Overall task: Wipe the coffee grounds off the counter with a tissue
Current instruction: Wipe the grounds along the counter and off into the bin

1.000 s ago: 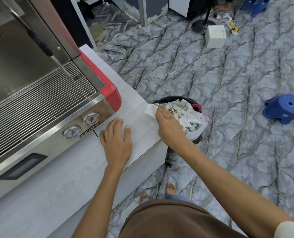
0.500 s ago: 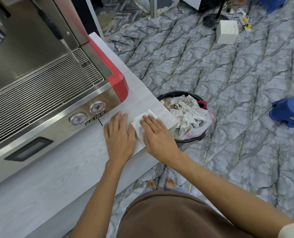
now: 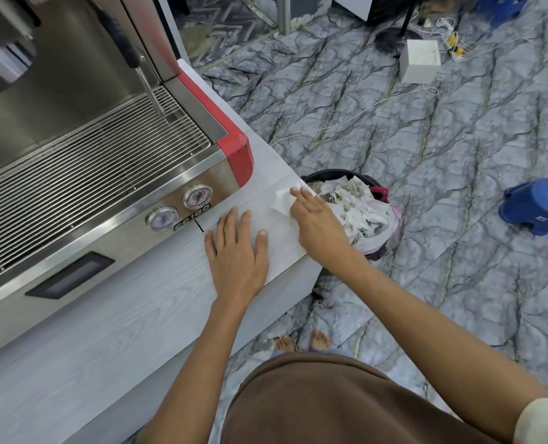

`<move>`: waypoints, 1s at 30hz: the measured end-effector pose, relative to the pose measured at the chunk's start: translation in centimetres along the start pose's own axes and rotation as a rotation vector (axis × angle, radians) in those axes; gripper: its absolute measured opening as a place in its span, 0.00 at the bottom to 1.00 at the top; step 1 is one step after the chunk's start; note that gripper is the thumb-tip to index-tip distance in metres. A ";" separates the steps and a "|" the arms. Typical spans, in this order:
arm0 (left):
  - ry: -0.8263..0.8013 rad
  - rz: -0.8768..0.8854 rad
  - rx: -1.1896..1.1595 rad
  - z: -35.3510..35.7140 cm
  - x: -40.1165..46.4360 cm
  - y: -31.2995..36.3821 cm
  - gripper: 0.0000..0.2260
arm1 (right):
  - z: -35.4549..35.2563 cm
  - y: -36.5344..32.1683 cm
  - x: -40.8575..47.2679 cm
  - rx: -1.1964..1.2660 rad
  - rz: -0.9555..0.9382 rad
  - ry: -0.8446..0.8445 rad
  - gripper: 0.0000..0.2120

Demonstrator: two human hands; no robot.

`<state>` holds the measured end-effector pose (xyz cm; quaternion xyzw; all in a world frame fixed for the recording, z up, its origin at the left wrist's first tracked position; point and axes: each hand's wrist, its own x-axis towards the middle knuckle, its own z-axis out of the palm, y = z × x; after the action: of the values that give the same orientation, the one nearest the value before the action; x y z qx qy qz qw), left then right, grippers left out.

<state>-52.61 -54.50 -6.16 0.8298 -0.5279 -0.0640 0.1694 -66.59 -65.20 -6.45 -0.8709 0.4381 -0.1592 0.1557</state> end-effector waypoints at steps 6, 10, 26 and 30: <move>-0.007 0.003 -0.006 0.0 0.0 -0.1 0.27 | -2.6 2.1 0.1 0.060 0.165 0.036 0.15; 0.005 0.002 -0.025 -0.2 0.0 0.0 0.27 | -4.4 2.5 -1.2 0.155 0.120 0.126 0.09; -0.018 0.008 -0.085 -0.5 -0.1 -0.1 0.29 | -0.4 -1.4 -4.8 -0.029 -0.019 0.051 0.19; -0.016 0.000 -0.061 -0.4 0.0 0.0 0.28 | -1.2 -0.4 -4.0 -0.055 0.017 0.050 0.20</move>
<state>-52.49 -54.43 -5.80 0.8238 -0.5269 -0.0868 0.1905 -69.05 -61.86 -5.77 -0.8668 0.4536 -0.1674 0.1222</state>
